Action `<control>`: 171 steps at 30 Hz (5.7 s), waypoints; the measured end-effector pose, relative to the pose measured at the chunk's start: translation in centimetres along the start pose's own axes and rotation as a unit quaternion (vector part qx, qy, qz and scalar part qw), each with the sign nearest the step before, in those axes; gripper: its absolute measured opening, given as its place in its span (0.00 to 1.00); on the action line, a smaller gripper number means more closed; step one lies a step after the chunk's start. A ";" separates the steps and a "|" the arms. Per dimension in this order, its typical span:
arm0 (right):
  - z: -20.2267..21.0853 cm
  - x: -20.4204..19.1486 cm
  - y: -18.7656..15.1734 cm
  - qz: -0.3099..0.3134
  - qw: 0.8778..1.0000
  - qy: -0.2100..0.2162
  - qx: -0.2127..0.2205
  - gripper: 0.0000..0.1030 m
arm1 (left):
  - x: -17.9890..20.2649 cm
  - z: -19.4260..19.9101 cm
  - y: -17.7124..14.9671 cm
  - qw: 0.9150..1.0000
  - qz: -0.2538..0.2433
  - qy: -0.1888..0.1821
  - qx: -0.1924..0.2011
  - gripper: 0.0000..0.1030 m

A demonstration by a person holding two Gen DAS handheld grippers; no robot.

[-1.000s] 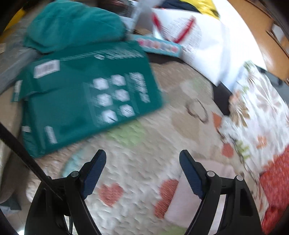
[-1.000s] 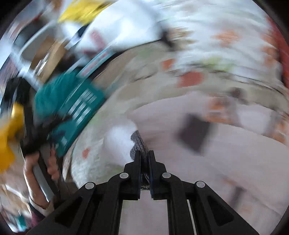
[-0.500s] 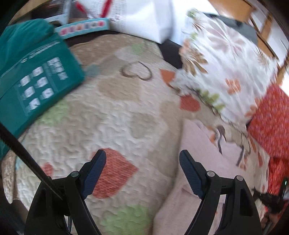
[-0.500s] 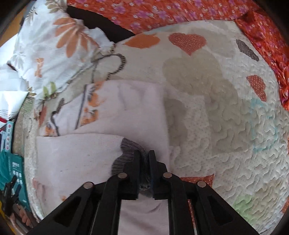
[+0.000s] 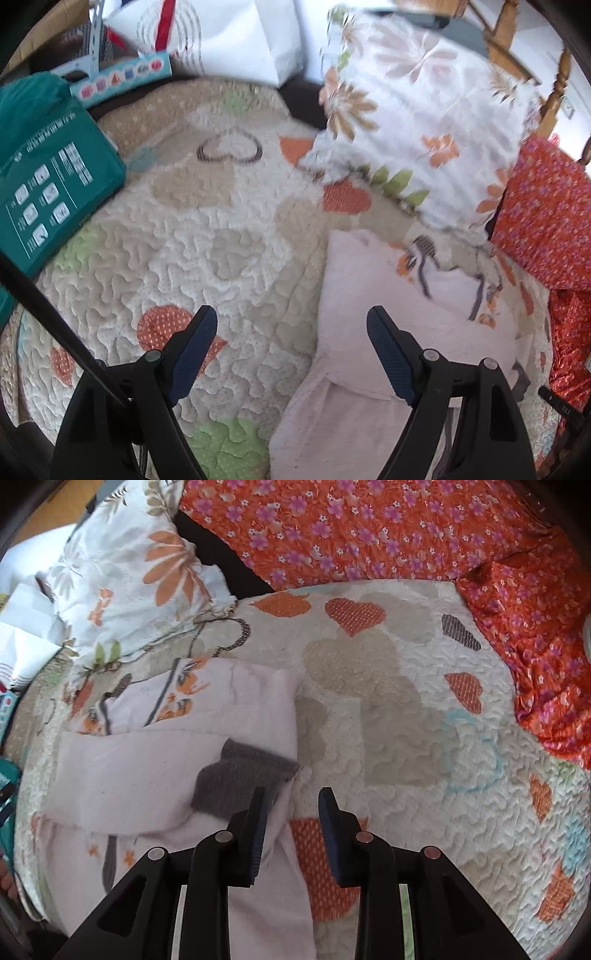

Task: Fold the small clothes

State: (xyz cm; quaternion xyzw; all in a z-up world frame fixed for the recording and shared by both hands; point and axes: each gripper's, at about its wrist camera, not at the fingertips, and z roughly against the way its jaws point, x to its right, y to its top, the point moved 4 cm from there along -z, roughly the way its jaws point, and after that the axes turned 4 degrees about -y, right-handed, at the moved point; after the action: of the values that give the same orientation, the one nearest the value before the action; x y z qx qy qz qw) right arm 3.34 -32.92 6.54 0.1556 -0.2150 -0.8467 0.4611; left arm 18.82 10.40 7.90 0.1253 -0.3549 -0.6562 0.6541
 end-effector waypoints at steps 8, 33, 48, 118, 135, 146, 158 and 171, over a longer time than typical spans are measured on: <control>0.7 -0.6 -2.3 -0.004 0.999 0.034 0.010 0.30 | 2.2 7.2 -0.7 0.987 -0.064 0.026 0.148 0.99; -3.5 4.8 -0.8 -0.063 0.998 -0.009 0.005 0.23 | 3.3 2.0 -4.3 0.995 -0.084 0.047 0.040 1.00; -3.0 5.6 -8.5 -0.098 0.984 0.126 -0.076 0.41 | 0.5 3.6 -13.8 0.994 -0.015 -0.058 -0.095 0.74; 1.5 1.3 -24.7 -0.196 0.898 0.365 -0.146 0.41 | -8.4 10.9 -24.2 0.989 0.059 -0.031 -0.132 0.17; 3.0 0.0 -26.6 -0.143 0.927 0.319 -0.138 0.42 | -4.4 6.1 -26.3 0.978 -0.017 -0.053 -0.201 0.07; 6.8 -2.7 -24.9 -0.017 0.958 0.268 -0.098 0.06 | -3.2 10.4 -20.3 0.981 0.026 -0.126 -0.147 0.06; 7.4 -5.1 -6.7 -0.025 0.965 0.260 -0.002 0.05 | 4.0 0.6 -3.7 0.986 0.031 -0.138 -0.086 0.06; -5.0 -5.0 4.0 -0.101 0.957 0.269 -0.041 0.06 | 2.7 -9.9 1.4 0.982 0.104 -0.119 -0.104 0.06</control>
State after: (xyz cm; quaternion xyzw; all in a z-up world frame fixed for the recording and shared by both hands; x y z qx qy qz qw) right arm 11.12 -31.66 4.64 0.3796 -0.0314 -0.8235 0.4204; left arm 25.81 5.04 2.52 -0.0597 -0.3714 -0.6282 0.6811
